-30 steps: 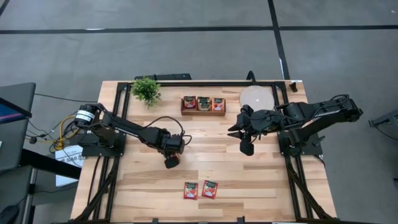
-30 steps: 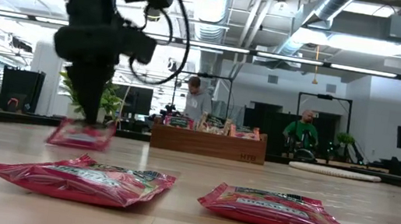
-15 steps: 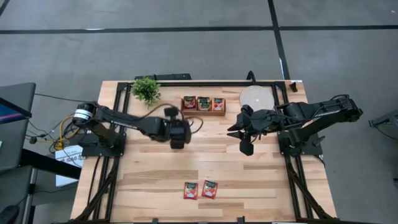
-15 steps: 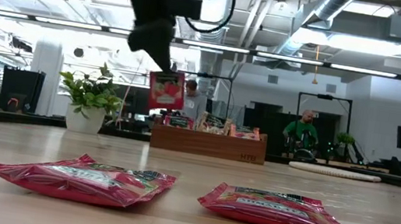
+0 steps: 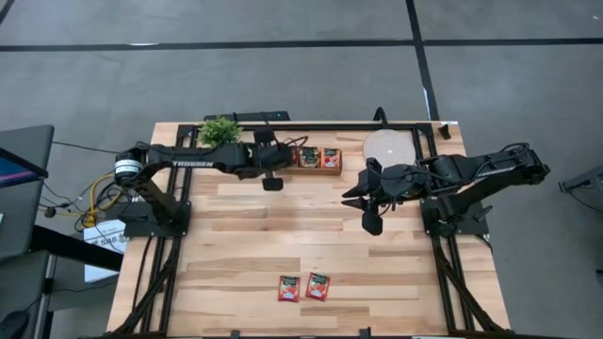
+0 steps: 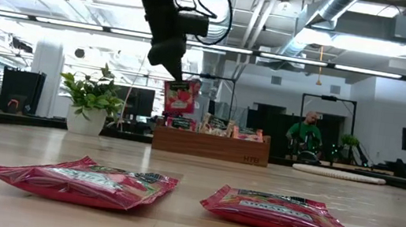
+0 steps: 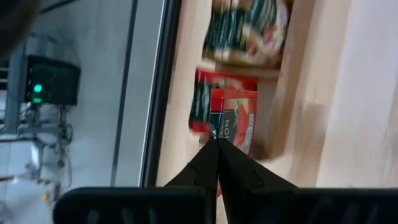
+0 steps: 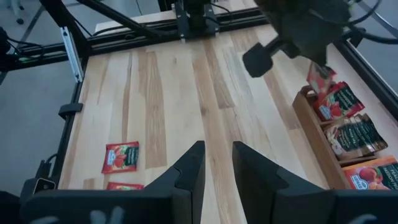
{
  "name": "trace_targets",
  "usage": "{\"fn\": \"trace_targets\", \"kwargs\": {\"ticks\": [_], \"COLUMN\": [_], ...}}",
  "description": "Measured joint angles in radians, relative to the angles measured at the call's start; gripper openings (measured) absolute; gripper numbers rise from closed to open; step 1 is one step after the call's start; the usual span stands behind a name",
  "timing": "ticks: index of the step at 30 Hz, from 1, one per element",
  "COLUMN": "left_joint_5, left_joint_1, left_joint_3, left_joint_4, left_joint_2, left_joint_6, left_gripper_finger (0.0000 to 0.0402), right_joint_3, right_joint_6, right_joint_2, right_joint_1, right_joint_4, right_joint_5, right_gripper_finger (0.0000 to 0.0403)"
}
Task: Pick & Place Tea
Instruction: Put the left red tea bag into the left section of the wooden organizer
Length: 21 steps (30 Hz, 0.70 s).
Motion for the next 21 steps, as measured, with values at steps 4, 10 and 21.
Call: {"fn": "trace_targets", "kwargs": {"ticks": [4,10,21], "left_joint_5": [0.021,0.059,0.054], "left_joint_1": [0.012,0.024,0.066], "left_joint_3": [0.000,0.000,0.000], "left_joint_4": [0.072,0.101,0.145], "left_joint_2": [0.000,0.015,0.104], "left_joint_6": [0.056,0.121,0.173], "left_gripper_finger": [0.0000,0.0000,0.0000], "right_joint_3": [0.000,0.000,0.000], "right_joint_6": [0.000,0.008,0.010], "right_joint_2": [0.000,0.000,0.000], "right_joint_1": [0.000,0.000,0.000], "right_joint_4": [0.000,0.008,0.023], "right_joint_5": [0.000,0.000,0.001], "right_gripper_finger": [0.0075,0.0075,0.0075]}}
